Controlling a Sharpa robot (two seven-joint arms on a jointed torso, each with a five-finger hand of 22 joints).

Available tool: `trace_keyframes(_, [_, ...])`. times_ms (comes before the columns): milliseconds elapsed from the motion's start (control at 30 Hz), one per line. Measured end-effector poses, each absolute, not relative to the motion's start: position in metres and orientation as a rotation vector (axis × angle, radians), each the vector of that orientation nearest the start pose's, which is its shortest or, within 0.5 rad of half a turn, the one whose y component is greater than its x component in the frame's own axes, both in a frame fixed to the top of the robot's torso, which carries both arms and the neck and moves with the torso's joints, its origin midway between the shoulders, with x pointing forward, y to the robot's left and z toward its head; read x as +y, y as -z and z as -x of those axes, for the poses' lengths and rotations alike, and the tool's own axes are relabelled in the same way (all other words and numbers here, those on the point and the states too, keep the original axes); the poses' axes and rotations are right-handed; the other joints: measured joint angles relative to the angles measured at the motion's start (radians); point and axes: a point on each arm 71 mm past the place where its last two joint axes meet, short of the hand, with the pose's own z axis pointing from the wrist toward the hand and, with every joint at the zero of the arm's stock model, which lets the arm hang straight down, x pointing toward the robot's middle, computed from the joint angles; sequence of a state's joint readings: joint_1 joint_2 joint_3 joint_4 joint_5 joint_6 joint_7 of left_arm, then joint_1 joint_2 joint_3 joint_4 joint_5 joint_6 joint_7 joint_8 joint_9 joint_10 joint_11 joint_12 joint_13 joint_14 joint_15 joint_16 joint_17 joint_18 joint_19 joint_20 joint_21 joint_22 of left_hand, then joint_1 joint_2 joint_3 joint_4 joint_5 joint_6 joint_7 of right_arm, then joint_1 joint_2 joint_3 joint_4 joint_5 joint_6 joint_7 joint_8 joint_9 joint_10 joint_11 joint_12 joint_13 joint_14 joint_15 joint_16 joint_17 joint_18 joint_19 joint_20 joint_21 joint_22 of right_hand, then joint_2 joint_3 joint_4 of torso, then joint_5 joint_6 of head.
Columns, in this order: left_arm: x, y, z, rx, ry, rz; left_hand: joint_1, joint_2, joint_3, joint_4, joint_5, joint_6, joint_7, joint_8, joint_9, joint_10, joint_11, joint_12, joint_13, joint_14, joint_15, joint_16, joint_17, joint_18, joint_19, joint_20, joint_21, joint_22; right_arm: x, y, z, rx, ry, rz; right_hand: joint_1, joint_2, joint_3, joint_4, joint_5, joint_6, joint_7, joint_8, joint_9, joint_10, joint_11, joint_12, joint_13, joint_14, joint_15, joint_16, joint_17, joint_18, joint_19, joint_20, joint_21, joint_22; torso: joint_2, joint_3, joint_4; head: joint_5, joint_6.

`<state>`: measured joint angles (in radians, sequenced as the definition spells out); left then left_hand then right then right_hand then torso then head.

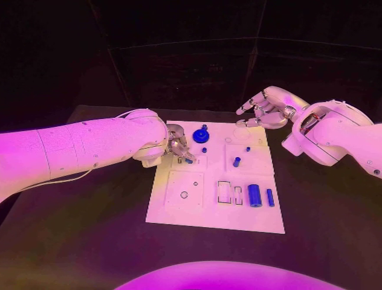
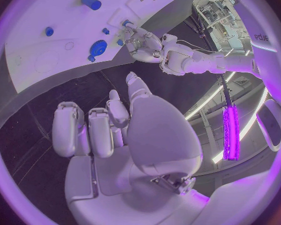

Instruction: Assemble the parts on the task board

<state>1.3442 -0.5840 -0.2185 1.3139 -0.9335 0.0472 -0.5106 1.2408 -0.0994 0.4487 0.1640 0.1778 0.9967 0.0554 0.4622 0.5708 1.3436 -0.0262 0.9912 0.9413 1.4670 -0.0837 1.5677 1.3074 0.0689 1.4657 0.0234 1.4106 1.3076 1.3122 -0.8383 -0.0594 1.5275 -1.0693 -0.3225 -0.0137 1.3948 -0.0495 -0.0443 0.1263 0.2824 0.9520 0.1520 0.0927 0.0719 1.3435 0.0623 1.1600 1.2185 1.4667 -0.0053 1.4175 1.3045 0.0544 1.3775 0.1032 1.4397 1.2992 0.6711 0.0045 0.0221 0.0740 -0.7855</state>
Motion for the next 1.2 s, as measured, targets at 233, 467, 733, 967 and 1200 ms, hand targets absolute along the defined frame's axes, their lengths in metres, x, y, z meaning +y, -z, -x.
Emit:
trace_keyframes(233, [0.1522, 0.2243, -0.5140, 2.320, 0.410, 0.194, -0.009, -0.004, 0.013, -0.007, -0.001, 0.000, 0.000, 0.008, 0.005, 0.000, 0.000, -0.004, -0.006, 0.000, 0.000, 0.000, 0.000, 0.000, 0.000, 0.000, 0.000, 0.000, -0.1963, 0.1370, -0.5004, 1.650, -0.891, -0.111, 0.000, 0.000, 0.000, 0.000, 0.000, 0.000, 0.000, 0.000, 0.000, 0.000, 0.000, 0.000, 0.000, 0.000, 0.000, 0.000, 0.000, 0.000, 0.000, 0.000, 0.000, 0.000, 0.000, -0.0001, 0.0001, 0.001, -0.001])
trace_keyframes(467, [0.1524, 0.2245, -0.5142, 2.325, 0.408, 0.192, -0.029, -0.005, 0.029, -0.015, -0.001, 0.006, -0.006, 0.011, 0.005, 0.000, 0.000, -0.014, -0.016, 0.000, 0.000, 0.000, 0.000, 0.000, 0.000, 0.000, 0.000, 0.000, -0.1964, 0.1370, -0.5005, 1.651, -0.890, -0.111, 0.000, 0.000, 0.000, 0.000, 0.000, 0.000, 0.000, 0.000, 0.000, 0.000, 0.000, 0.000, 0.000, 0.000, 0.000, 0.000, 0.000, 0.000, 0.000, 0.000, 0.000, 0.000, 0.000, -0.0001, 0.0001, 0.001, -0.003])
trace_keyframes(733, [0.1526, 0.2252, -0.5156, 2.333, 0.405, 0.192, -0.093, 0.004, 0.087, -0.040, -0.004, 0.015, -0.015, 0.015, 0.013, 0.007, -0.004, -0.028, -0.039, 0.000, 0.000, 0.000, 0.000, 0.000, 0.000, 0.000, 0.000, 0.000, -0.1961, 0.1371, -0.5005, 1.651, -0.891, -0.111, 0.000, 0.000, 0.000, 0.000, 0.000, 0.000, 0.000, 0.000, 0.000, 0.000, 0.000, 0.000, 0.000, 0.000, 0.000, 0.000, 0.000, 0.000, 0.000, 0.000, 0.000, 0.000, 0.000, 0.0000, 0.0000, 0.001, -0.004])
trace_keyframes(967, [0.1521, 0.2258, -0.5179, 2.339, 0.399, 0.194, -0.122, 0.003, 0.108, -0.061, -0.007, 0.017, -0.016, 0.015, 0.011, 0.011, -0.008, -0.028, -0.045, -0.004, -0.004, 0.000, 0.000, 0.000, 0.000, 0.000, 0.000, 0.000, -0.1961, 0.1371, -0.5005, 1.652, -0.890, -0.111, 0.000, 0.000, 0.000, 0.000, 0.000, 0.000, 0.000, 0.000, 0.000, 0.000, 0.000, 0.000, -0.001, 0.000, 0.000, 0.000, 0.000, 0.000, 0.000, 0.000, -0.004, 0.000, 0.000, 0.0003, -0.0008, 0.001, -0.006])
trace_keyframes(1200, [0.1510, 0.2259, -0.5202, 2.347, 0.396, 0.194, -0.144, 0.005, 0.126, -0.073, -0.003, 0.026, -0.022, 0.015, 0.011, 0.013, -0.006, -0.026, -0.037, 0.000, -0.007, 0.000, 0.000, 0.000, 0.000, 0.000, 0.000, 0.000, -0.1958, 0.1371, -0.5006, 1.651, -0.891, -0.111, 0.000, 0.000, 0.000, 0.000, 0.000, 0.000, 0.000, 0.000, 0.000, 0.000, 0.000, 0.000, -0.002, 0.000, 0.000, 0.000, -0.001, 0.000, 0.000, 0.000, -0.004, 0.000, 0.000, 0.0004, -0.0008, -0.001, -0.008])
